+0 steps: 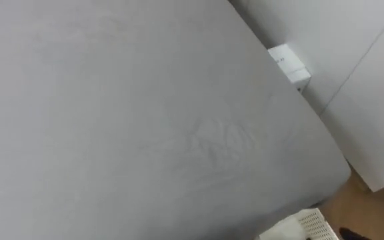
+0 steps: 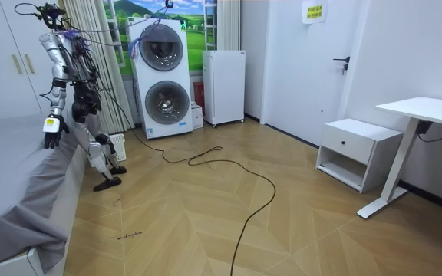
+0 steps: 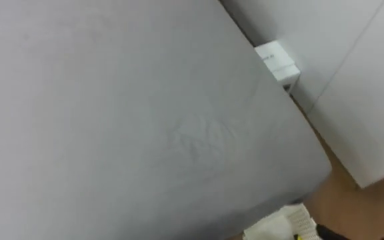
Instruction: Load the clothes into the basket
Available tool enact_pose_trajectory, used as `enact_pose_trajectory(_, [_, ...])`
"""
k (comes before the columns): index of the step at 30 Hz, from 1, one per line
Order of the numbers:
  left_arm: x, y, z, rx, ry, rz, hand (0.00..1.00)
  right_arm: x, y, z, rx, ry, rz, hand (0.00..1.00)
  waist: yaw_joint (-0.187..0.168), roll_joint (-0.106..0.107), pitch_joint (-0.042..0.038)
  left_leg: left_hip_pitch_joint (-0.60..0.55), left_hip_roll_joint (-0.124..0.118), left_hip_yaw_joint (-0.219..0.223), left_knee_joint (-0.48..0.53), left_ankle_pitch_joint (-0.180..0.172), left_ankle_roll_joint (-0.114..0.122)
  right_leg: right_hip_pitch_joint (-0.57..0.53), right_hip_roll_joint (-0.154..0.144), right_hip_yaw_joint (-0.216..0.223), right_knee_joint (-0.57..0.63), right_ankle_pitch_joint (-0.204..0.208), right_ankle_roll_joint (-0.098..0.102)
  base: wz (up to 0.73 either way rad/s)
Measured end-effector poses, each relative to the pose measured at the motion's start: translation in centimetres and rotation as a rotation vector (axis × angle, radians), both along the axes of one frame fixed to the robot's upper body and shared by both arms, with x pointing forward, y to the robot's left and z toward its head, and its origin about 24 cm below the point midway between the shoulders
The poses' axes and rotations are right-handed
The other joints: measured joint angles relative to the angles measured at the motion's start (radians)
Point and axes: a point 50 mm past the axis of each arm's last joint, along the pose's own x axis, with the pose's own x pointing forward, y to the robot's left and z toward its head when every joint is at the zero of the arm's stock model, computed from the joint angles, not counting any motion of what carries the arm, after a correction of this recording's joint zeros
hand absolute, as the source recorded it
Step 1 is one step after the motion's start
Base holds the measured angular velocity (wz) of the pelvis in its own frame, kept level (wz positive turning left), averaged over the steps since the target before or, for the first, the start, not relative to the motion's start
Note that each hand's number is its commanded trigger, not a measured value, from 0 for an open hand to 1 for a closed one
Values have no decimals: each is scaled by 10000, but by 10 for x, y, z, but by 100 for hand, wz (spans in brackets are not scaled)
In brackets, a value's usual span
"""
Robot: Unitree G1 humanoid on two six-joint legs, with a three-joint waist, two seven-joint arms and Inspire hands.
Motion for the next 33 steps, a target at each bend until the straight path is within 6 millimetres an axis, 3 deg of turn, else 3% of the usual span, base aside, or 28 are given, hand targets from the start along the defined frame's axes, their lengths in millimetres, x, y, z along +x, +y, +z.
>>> enact_pose_trajectory(5, [7, -10, -2, -92, -397, 141, 0, -10, 31, -20, 1226, 791, 1168, 0, 117, -112, 19, 211, -132, -571, 1, -1, -1, 643, -87, -529, -328, -68, 88, 39])
enact_pose_trajectory(9, [15, -18, -3, -327, -935, 318, 0, -27, 50, -32, 2224, 1601, 1631, 0, 510, -246, 15, 227, -243, -879, -11, -2, 0, 782, -171, -804, -311, -121, 147, 24])
enact_pose_trajectory(14, [13, -22, -5, -543, -969, 514, 0, -38, 58, -37, 2755, 2109, 2322, 0, 652, -349, 16, 362, -388, -1181, -19, -7, 11, 1130, -295, -1202, -329, -176, 251, 22])
enact_pose_trajectory(17, [15, -25, -5, -790, -1080, 451, 0, -42, 63, -40, 3000, 2572, 3062, 0, 884, -345, 15, 410, -426, -1361, -15, -39, 62, 1237, -330, -1308, -350, -207, 298, 11])
enact_pose_trajectory(22, [15, -30, -6, -1007, -1131, 401, 0, -45, 71, -42, 2850, 3322, 4794, 0, 980, -302, -17, 415, -551, -1612, 13, -49, 78, 1385, -325, -1418, -437, -232, 342, 13])
enact_pose_trajectory(33, [18, -41, -9, -1268, -1245, 424, 0, -41, 78, -43, 2586, 3748, 6083, 0, 1152, -240, 14, 476, -600, -1761, 4, -54, 86, 1531, -346, -1594, -496, -254, 374, 5])
